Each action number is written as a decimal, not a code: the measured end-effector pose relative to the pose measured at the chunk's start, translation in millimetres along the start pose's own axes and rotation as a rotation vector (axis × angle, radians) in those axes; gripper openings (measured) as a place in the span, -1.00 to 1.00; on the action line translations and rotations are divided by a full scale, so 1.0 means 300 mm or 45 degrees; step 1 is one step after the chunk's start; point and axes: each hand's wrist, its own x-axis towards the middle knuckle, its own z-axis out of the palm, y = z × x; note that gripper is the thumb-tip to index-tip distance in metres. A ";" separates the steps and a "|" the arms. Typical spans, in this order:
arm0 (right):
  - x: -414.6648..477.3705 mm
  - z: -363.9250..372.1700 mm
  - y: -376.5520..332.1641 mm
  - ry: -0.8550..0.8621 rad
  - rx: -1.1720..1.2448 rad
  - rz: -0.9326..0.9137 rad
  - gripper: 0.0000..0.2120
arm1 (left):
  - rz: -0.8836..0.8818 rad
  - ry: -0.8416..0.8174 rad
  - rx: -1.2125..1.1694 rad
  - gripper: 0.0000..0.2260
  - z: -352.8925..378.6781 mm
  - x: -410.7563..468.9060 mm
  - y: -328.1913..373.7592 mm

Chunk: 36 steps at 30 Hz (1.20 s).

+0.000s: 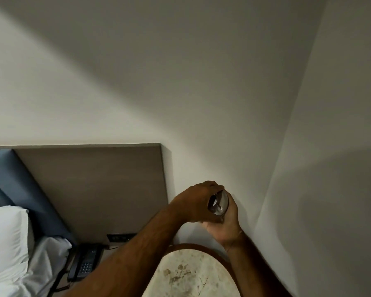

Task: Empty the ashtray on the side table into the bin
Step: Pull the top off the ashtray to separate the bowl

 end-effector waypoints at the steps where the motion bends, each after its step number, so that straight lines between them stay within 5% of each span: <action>1: -0.003 -0.002 0.002 -0.004 0.015 0.004 -0.58 | -0.010 -0.006 0.004 -0.20 -0.002 -0.002 0.002; 15: 0.017 -0.029 0.003 0.012 0.090 -0.041 -0.53 | -0.028 0.045 0.039 -0.12 0.006 0.028 0.027; 25: -0.029 -0.105 -0.069 0.236 0.129 -0.013 -0.52 | -0.180 0.526 -0.271 -0.07 0.065 -0.022 -0.074; 29: -0.116 -0.227 -0.128 0.275 0.086 0.041 -0.27 | -0.347 0.596 -0.465 -0.13 0.212 -0.038 -0.119; 36: -0.336 -0.545 -0.162 0.502 -0.003 0.061 -0.17 | -0.532 0.401 -0.451 -0.14 0.653 -0.074 -0.142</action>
